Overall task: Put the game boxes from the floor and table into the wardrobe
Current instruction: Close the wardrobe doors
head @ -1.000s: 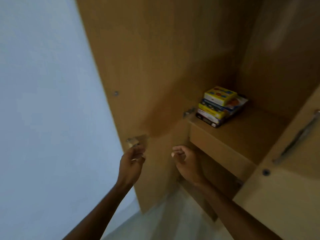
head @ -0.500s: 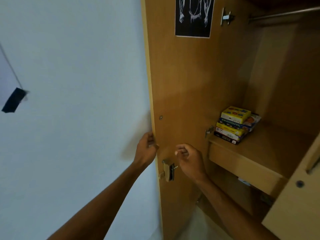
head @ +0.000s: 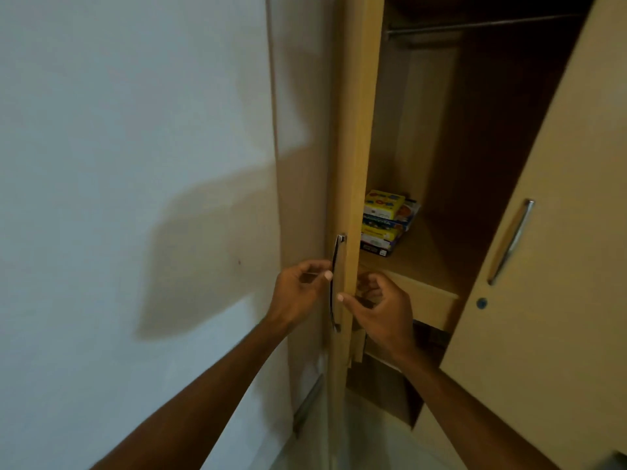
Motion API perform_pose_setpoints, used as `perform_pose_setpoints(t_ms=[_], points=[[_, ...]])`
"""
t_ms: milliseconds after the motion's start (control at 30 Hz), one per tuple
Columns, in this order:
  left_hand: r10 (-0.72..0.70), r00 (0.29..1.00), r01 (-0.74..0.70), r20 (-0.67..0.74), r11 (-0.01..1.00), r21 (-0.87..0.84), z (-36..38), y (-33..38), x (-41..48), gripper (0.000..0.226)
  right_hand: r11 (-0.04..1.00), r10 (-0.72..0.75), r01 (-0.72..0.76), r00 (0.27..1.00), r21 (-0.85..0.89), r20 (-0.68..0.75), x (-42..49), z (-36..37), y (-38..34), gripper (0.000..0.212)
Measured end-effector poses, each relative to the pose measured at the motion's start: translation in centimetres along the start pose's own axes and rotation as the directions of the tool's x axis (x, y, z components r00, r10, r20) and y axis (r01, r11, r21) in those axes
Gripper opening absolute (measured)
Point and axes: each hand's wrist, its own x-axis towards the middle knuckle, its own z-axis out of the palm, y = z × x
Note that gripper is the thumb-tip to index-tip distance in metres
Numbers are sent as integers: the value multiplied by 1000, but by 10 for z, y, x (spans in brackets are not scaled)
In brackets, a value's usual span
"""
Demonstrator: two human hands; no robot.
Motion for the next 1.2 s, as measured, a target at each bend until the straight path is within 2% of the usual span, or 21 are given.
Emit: perform_pose_setpoints(t_ms=[133, 300, 467, 667, 1033, 1200], points=[[43, 994, -38, 98, 998, -57, 40, 2, 12, 12, 986, -38, 26, 997, -163, -69, 4, -31, 13, 36], [84, 966, -59, 243, 992, -110, 101, 3, 32, 10, 950, -22, -39, 981, -310, -191, 15, -79, 41, 37], [98, 952, -56, 290, 987, -148, 168, -4, 55, 9, 887, -60, -75, 960, -456, -275, 40, -123, 80, 50], [95, 939, -45, 331, 987, -156, 228, -6, 91, 10, 747, -191, -105, 912, -656, -364, 80, -158, 112, 73], [84, 960, -39, 268, 985, -168, 316, -13, 154, 8, 634, -125, -271, 888, -725, -442, 155, -197, 167, 117], [68, 971, -29, 231, 985, -168, 337, -11, 169, 8, 595, -84, -294, 903, -748, -422, 176, -207, 176, 128]])
